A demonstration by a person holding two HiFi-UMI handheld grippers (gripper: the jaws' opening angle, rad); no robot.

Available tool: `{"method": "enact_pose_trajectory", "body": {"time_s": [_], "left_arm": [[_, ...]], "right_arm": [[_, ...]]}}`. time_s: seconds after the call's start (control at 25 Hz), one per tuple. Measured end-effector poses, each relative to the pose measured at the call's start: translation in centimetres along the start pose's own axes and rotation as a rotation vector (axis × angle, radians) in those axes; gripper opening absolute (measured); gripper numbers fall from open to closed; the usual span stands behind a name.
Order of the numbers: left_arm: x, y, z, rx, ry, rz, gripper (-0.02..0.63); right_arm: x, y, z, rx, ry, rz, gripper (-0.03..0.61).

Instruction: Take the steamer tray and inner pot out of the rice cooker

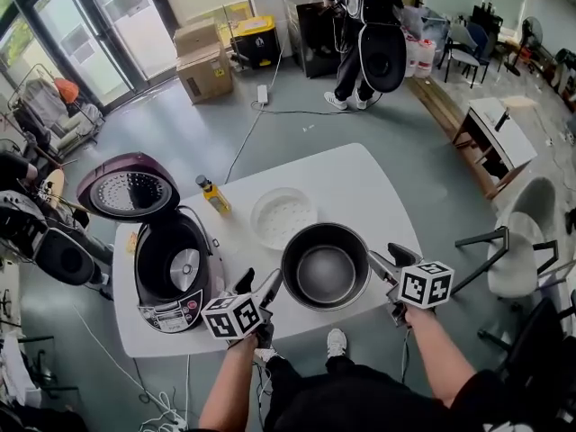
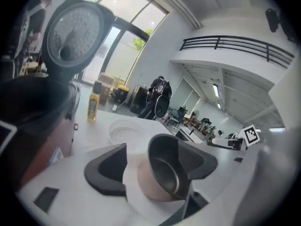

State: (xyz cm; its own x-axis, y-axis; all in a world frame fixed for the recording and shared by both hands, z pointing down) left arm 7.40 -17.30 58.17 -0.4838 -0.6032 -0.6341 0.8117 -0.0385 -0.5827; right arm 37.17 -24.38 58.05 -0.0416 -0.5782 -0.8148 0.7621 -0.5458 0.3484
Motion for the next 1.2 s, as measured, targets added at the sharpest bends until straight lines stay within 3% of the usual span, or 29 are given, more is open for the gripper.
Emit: {"method": "enact_pose_trajectory", "body": {"time_s": [0.16,0.28,0.44,0.6,0.84,0.92,1.04,1.2], "left_arm": [[3.8,2.4,-2.0,0.031,0.112,0.135,0.405],[6.6,4.8,-3.8,0.040,0.209,0.214,0.410],[9.4,7.0,-6.8,0.084,0.344,0.381,0.400],[11.1,7.8,-9.6,0.130,0.445,0.486,0.391],[13.7,7.9,-13.8,0.204,0.547,0.535,0.316],[14.2,7.5,-15.1,0.222,0.570,0.551,0.254],[14.5,6.6,-16.5,0.222,0.581,0.554,0.186],[15.3,5.3,-17.7,0.248,0.595,0.540,0.107]], "right_arm": [[4.6,-2.9,-0.7,-0.048,0.133,-0.167,0.321],[8.2,-5.6,-1.5,-0.057,0.234,-0.298,0.347],[11.2,-10.0,-2.1,-0.011,0.299,-0.466,0.348],[13.3,-12.6,-2.0,0.031,0.344,-0.504,0.348],[16.3,-16.7,-1.7,0.058,0.401,-0.595,0.342],[16.8,-18.4,-1.5,0.076,0.418,-0.622,0.310],[16.9,-20.8,-1.1,0.105,0.436,-0.652,0.173],[17.2,-23.0,-0.1,0.148,0.439,-0.656,0.046]]}}
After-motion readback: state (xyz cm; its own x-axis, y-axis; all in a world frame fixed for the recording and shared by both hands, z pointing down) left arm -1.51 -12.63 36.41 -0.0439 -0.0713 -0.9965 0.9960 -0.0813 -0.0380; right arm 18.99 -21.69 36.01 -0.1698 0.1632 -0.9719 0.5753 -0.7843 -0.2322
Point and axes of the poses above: the fingertips, and each gripper's own axes: z forward along the fingers, y to its right, x out of its top, the point moved 3 cm from there along -z, backward along the fingers, and after that the axes turned 10 degrees about -z, right-handed, at the moved point
